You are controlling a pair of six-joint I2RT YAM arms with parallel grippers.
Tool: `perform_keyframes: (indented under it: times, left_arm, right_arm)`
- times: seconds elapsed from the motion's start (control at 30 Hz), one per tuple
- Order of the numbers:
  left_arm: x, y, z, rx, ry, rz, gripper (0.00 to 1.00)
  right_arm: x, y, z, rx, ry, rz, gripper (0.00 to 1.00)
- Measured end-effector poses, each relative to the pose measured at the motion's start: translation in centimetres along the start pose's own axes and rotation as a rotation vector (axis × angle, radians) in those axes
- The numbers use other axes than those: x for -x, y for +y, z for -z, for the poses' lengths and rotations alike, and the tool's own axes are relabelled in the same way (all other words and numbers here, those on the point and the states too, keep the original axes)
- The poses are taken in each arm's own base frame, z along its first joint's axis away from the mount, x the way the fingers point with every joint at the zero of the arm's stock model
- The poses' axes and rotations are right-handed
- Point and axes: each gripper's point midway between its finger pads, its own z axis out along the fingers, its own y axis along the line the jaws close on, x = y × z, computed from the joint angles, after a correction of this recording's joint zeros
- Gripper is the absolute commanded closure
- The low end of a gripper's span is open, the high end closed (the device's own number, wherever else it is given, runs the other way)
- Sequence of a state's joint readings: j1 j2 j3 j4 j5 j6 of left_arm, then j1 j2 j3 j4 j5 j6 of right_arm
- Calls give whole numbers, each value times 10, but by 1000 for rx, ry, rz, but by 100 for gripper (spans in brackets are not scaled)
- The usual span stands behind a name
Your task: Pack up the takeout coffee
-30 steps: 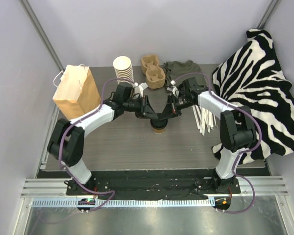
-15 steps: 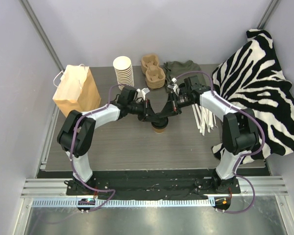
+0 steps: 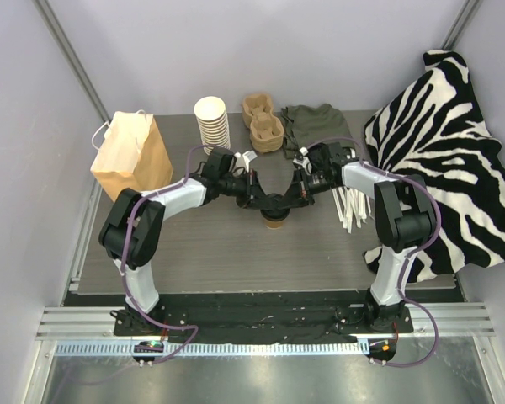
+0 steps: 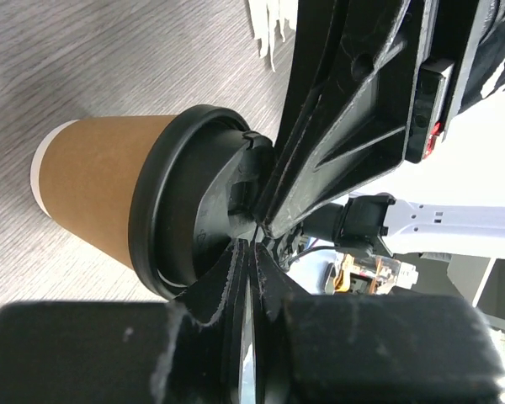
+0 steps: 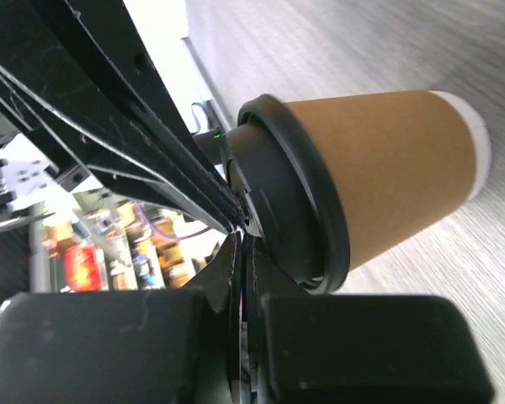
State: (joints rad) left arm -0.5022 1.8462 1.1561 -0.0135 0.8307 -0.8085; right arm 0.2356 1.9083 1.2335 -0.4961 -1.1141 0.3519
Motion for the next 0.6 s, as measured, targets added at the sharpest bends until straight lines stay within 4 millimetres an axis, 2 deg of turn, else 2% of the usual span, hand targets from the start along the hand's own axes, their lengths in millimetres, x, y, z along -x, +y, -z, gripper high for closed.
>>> perform_keyframes:
  times: [0.17, 0.33, 0.6]
  left_arm:
    - [3, 2, 1, 3, -5, 2, 92]
    - [2, 3, 2, 6, -2, 6, 93]
    - [2, 3, 2, 6, -3, 6, 93]
  right_arm:
    - [-3, 0, 3, 46, 10, -18, 99]
    - [-3, 7, 9, 6, -11, -9, 99]
    - [18, 61, 31, 21, -98, 124, 99]
